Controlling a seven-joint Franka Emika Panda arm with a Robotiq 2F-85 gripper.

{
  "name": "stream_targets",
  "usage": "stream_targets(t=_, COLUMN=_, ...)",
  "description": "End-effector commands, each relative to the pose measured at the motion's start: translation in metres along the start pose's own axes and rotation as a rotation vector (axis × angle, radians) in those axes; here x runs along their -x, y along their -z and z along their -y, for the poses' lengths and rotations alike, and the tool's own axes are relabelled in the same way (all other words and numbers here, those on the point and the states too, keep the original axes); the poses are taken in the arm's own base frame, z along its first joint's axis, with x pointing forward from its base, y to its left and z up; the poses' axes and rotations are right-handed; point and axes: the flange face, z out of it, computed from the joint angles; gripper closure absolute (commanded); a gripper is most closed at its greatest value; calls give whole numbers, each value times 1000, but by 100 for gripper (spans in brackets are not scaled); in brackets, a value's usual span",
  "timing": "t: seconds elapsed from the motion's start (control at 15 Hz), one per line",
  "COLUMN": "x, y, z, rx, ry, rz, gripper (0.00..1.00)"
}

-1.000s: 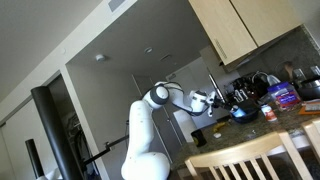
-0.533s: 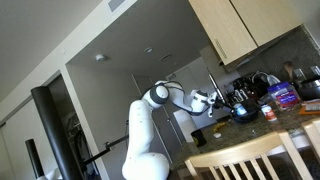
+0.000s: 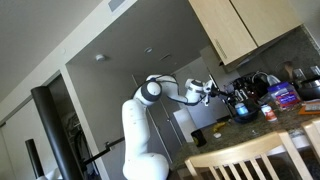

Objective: Pick the pump bottle on the counter and put it in the bowl

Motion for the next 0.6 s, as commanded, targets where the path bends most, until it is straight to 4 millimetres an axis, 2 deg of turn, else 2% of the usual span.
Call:
stream_targets(t=0.0, x=-17, y=62, z=-26, rx=-59, ry=90, rz=150, gripper=0)
stream_targets(t=0.33, x=-60, y=129, z=-52, rx=-162, ry=181, rz=412, gripper=0)
stream_targets(t=0.53, x=-84, y=139, z=-80, rx=-167, ry=252, rz=584, gripper=0)
